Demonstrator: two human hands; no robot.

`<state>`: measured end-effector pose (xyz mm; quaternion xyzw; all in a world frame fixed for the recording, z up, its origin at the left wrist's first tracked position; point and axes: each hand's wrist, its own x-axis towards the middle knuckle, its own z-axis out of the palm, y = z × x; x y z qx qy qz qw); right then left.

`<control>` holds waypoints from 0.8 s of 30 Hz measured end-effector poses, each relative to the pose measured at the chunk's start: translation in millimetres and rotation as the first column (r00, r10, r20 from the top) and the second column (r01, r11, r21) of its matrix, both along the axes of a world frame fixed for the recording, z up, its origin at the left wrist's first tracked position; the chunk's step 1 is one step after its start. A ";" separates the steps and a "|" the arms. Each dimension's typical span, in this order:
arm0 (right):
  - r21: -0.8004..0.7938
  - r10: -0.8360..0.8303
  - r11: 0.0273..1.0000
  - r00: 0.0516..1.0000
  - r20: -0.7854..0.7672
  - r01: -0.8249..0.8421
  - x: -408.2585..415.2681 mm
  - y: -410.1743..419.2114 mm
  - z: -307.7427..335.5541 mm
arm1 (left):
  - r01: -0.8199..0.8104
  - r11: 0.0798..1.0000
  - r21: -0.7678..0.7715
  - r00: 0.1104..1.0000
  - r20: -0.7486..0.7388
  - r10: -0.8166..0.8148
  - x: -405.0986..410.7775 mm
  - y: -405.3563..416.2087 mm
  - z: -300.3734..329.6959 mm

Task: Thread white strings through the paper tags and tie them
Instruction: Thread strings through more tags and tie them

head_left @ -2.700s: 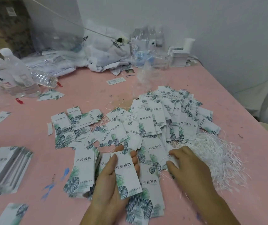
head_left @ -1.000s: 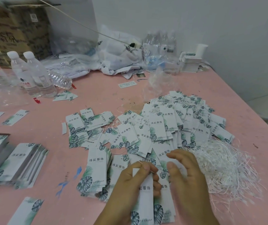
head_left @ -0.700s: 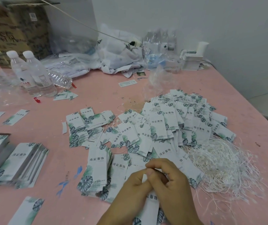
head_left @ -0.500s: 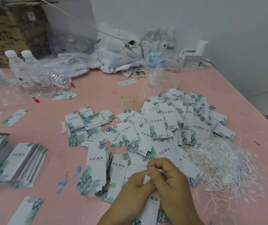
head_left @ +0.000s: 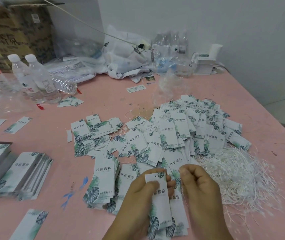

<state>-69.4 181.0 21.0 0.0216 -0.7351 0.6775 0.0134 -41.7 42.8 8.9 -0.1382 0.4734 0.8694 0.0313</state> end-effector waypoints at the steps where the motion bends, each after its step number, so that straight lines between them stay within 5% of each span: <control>1: 0.036 0.018 0.999 1.000 -0.017 -0.018 1.6 -2.6 -0.2 | 0.007 0.999 -0.040 1.000 -0.010 -0.008 0.2 0.0 -0.3; 10: 0.329 0.077 0.944 0.984 -0.163 -0.020 6.6 -12.5 -0.8 | -0.087 0.977 -0.193 0.989 -0.134 0.062 4.4 -0.2 7.4; 24: 0.312 0.057 0.950 0.977 -0.204 0.009 8.5 -12.0 -0.3 | -0.154 0.869 -0.471 0.959 -0.282 0.017 8.3 -0.3 9.1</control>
